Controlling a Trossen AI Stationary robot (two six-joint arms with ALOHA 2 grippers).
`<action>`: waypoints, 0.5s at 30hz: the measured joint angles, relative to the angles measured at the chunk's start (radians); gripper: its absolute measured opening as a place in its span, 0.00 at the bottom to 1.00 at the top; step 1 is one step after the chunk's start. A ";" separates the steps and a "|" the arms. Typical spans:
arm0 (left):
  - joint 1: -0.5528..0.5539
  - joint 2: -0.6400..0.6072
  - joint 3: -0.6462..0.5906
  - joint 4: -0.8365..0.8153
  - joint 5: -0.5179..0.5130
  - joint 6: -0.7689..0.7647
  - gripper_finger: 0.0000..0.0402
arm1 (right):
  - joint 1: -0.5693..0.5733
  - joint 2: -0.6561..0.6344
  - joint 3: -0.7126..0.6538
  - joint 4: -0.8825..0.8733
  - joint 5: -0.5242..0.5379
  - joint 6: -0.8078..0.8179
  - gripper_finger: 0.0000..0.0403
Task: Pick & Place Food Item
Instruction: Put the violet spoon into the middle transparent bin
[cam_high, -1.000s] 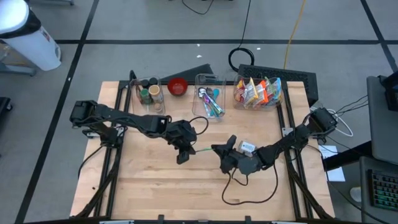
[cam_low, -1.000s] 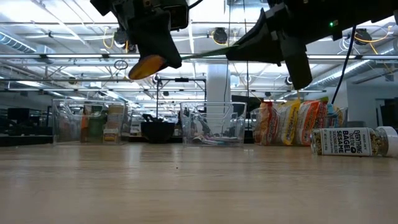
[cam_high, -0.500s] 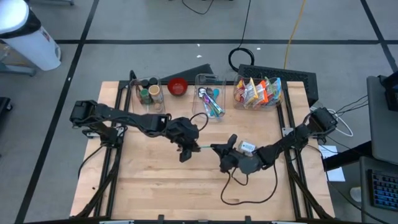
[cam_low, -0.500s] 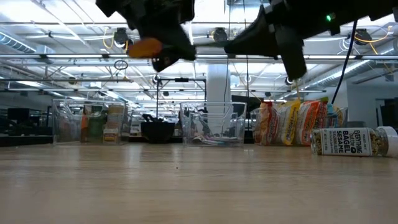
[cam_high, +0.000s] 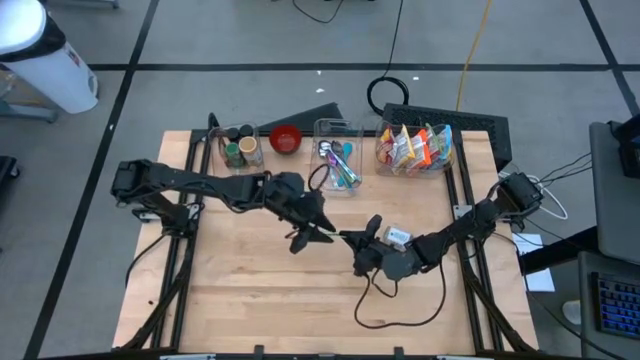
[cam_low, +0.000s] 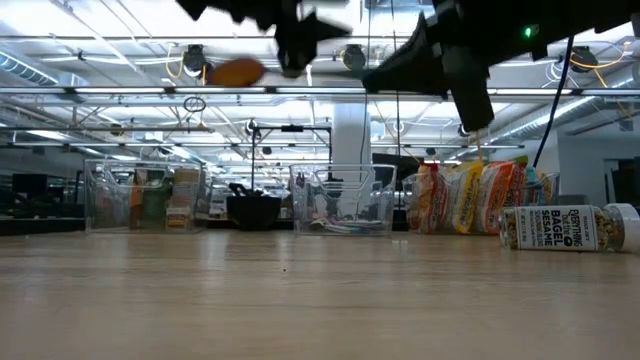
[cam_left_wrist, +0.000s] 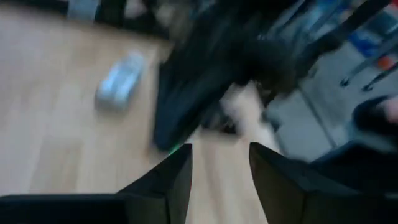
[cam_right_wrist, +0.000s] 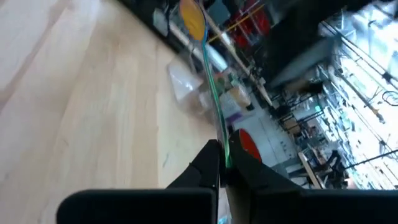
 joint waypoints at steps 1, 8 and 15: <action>0.001 -0.003 0.019 0.009 0.012 0.004 0.42 | -0.001 0.002 -0.001 -0.015 0.000 0.009 0.00; -0.008 -0.006 0.185 -0.008 0.141 0.084 0.46 | -0.021 0.002 -0.002 -0.062 0.006 0.119 0.00; -0.069 -0.086 0.352 -0.207 -0.022 0.295 0.46 | -0.075 -0.004 -0.008 -0.116 0.108 0.263 0.00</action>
